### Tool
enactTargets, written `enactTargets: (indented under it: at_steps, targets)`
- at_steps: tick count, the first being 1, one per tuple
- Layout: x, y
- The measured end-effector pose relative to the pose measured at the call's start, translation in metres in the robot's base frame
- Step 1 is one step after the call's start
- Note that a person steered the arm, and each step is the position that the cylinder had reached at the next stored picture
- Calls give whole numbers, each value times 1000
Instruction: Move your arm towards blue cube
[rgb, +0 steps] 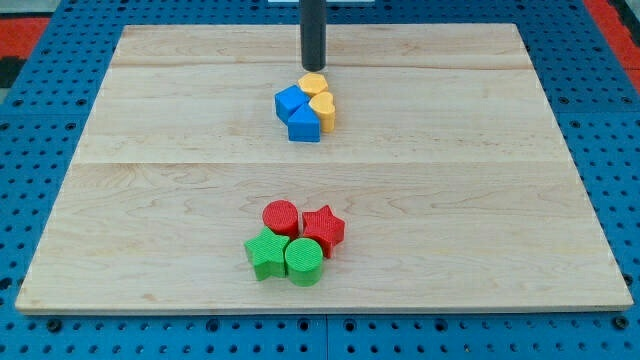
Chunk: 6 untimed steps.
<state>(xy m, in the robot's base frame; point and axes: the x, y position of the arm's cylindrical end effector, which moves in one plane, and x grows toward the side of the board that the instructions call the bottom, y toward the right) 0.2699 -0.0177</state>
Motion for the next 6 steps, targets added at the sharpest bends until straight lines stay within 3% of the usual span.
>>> enactTargets:
  at_steps: [5,6]
  targets:
    - [-2,-43]
    - [38,-51]
